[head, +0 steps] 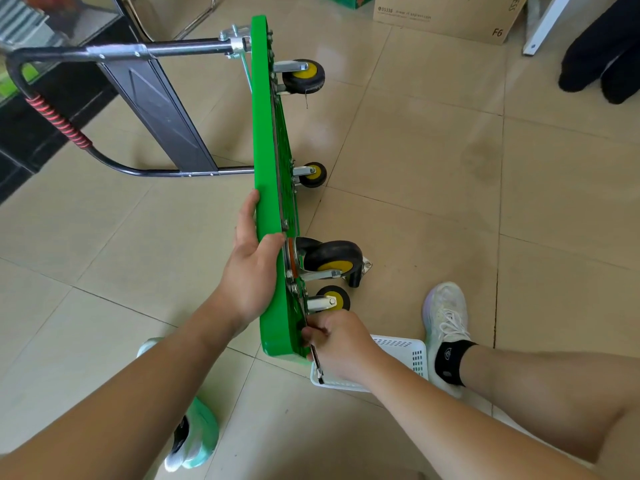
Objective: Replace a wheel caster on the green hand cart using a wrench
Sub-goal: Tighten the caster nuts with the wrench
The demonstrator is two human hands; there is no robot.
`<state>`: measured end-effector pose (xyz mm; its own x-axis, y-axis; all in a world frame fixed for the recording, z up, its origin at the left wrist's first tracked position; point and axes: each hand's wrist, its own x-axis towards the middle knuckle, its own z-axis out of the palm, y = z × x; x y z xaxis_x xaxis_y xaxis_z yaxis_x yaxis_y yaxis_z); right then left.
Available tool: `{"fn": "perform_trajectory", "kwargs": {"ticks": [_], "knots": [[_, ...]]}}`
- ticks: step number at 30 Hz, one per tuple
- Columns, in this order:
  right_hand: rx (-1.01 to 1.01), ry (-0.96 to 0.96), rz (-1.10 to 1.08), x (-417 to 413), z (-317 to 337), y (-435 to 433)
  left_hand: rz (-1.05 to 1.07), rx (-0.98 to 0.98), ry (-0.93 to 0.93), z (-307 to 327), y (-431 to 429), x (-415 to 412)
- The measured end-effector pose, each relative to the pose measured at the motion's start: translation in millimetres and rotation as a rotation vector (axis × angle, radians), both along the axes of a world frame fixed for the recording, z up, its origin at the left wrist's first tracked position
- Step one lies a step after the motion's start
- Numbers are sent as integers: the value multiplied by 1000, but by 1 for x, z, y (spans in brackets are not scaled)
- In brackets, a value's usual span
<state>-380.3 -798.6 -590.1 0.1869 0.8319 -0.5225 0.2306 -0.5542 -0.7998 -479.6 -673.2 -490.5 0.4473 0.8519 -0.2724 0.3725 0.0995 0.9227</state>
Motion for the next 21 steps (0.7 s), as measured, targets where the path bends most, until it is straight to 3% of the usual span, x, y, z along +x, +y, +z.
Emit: {"fn": "perform_trajectory", "kwargs": {"ticks": [12,21], "knots": [[3,-175,74,24,-23,14,3,-1,0,-1,1,0],[-86,58,-52,-4,7,-24,-9,-9,-8,3,-1,-2]]}}
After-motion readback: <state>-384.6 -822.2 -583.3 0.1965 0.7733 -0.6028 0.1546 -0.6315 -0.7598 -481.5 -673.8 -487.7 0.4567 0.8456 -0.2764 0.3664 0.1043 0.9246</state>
